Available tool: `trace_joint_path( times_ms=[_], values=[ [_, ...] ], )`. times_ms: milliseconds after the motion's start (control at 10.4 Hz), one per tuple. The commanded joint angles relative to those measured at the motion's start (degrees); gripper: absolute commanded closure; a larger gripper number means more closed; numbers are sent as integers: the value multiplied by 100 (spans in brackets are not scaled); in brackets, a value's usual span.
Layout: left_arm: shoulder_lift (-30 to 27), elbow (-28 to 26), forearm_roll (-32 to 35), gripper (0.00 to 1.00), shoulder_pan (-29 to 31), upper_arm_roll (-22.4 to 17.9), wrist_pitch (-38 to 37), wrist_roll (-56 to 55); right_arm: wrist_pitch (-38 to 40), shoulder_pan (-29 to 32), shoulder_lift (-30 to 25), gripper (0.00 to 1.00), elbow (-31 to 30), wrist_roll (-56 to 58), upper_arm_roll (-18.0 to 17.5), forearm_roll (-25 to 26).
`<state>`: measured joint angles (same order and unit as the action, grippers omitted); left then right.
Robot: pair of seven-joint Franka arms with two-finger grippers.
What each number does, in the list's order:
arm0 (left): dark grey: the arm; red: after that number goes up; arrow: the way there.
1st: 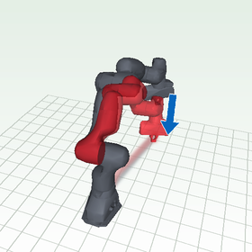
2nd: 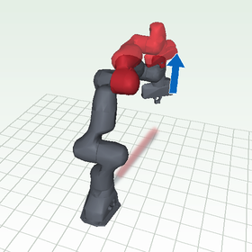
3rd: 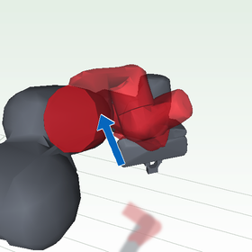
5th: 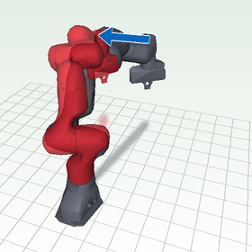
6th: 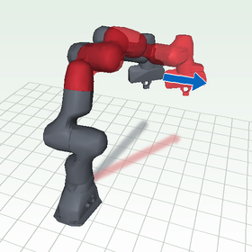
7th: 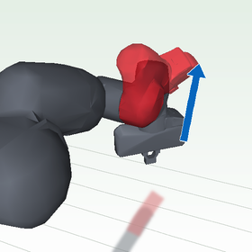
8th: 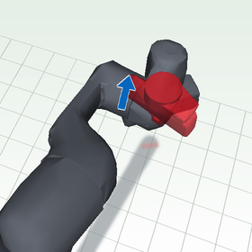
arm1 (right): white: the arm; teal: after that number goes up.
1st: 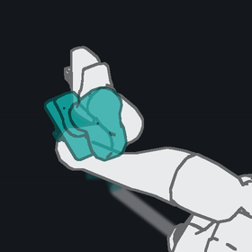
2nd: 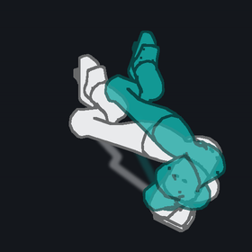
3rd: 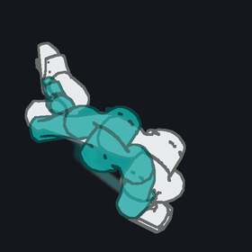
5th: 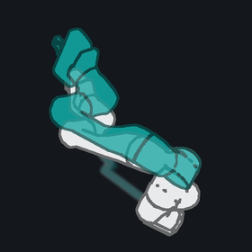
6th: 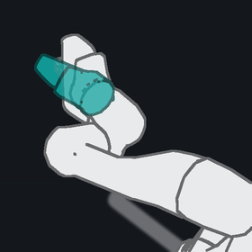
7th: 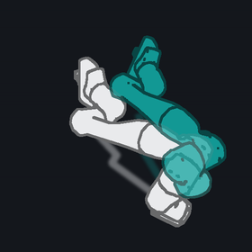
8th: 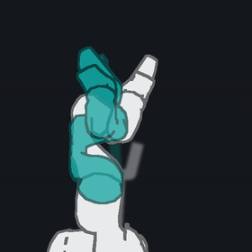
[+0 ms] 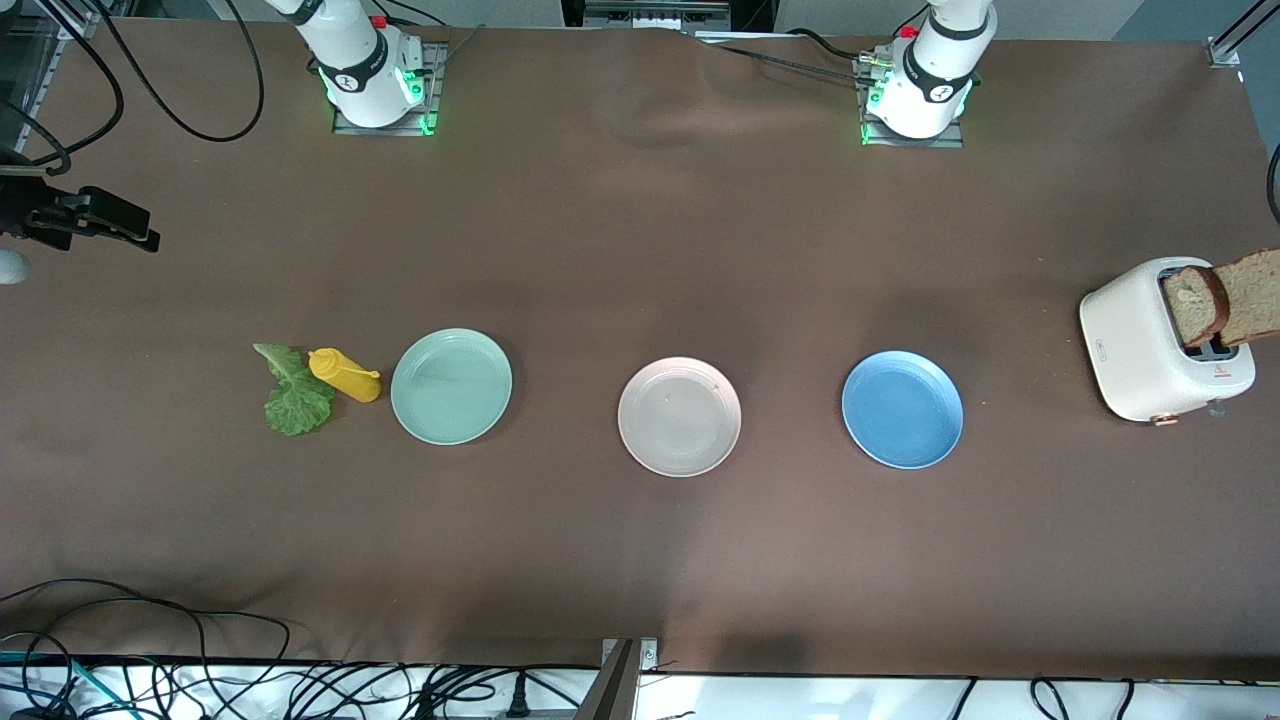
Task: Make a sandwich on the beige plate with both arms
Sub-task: 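Grasp a bread slice with the left gripper and lift it out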
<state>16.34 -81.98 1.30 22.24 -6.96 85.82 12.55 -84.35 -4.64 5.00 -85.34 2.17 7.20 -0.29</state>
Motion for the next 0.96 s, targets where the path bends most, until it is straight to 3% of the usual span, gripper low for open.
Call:
trace_joint_path(
  times_ms=[0, 575, 862],
  values=[
    [-306, 42, -34, 100, -18, 413, -231, -233, 112, 7, -8, 0, 105, 20, 0, -85],
    [-150, 16, -444, 100, -87, 2504, -197, -3807, 121, 7, -8, 0, 105, 29, 18, -85],
    [193, -37, -1077, 100, -771, 2612, 292, -5021, 121, 16, -8, 0, 105, 29, 53, -85]
  ],
)
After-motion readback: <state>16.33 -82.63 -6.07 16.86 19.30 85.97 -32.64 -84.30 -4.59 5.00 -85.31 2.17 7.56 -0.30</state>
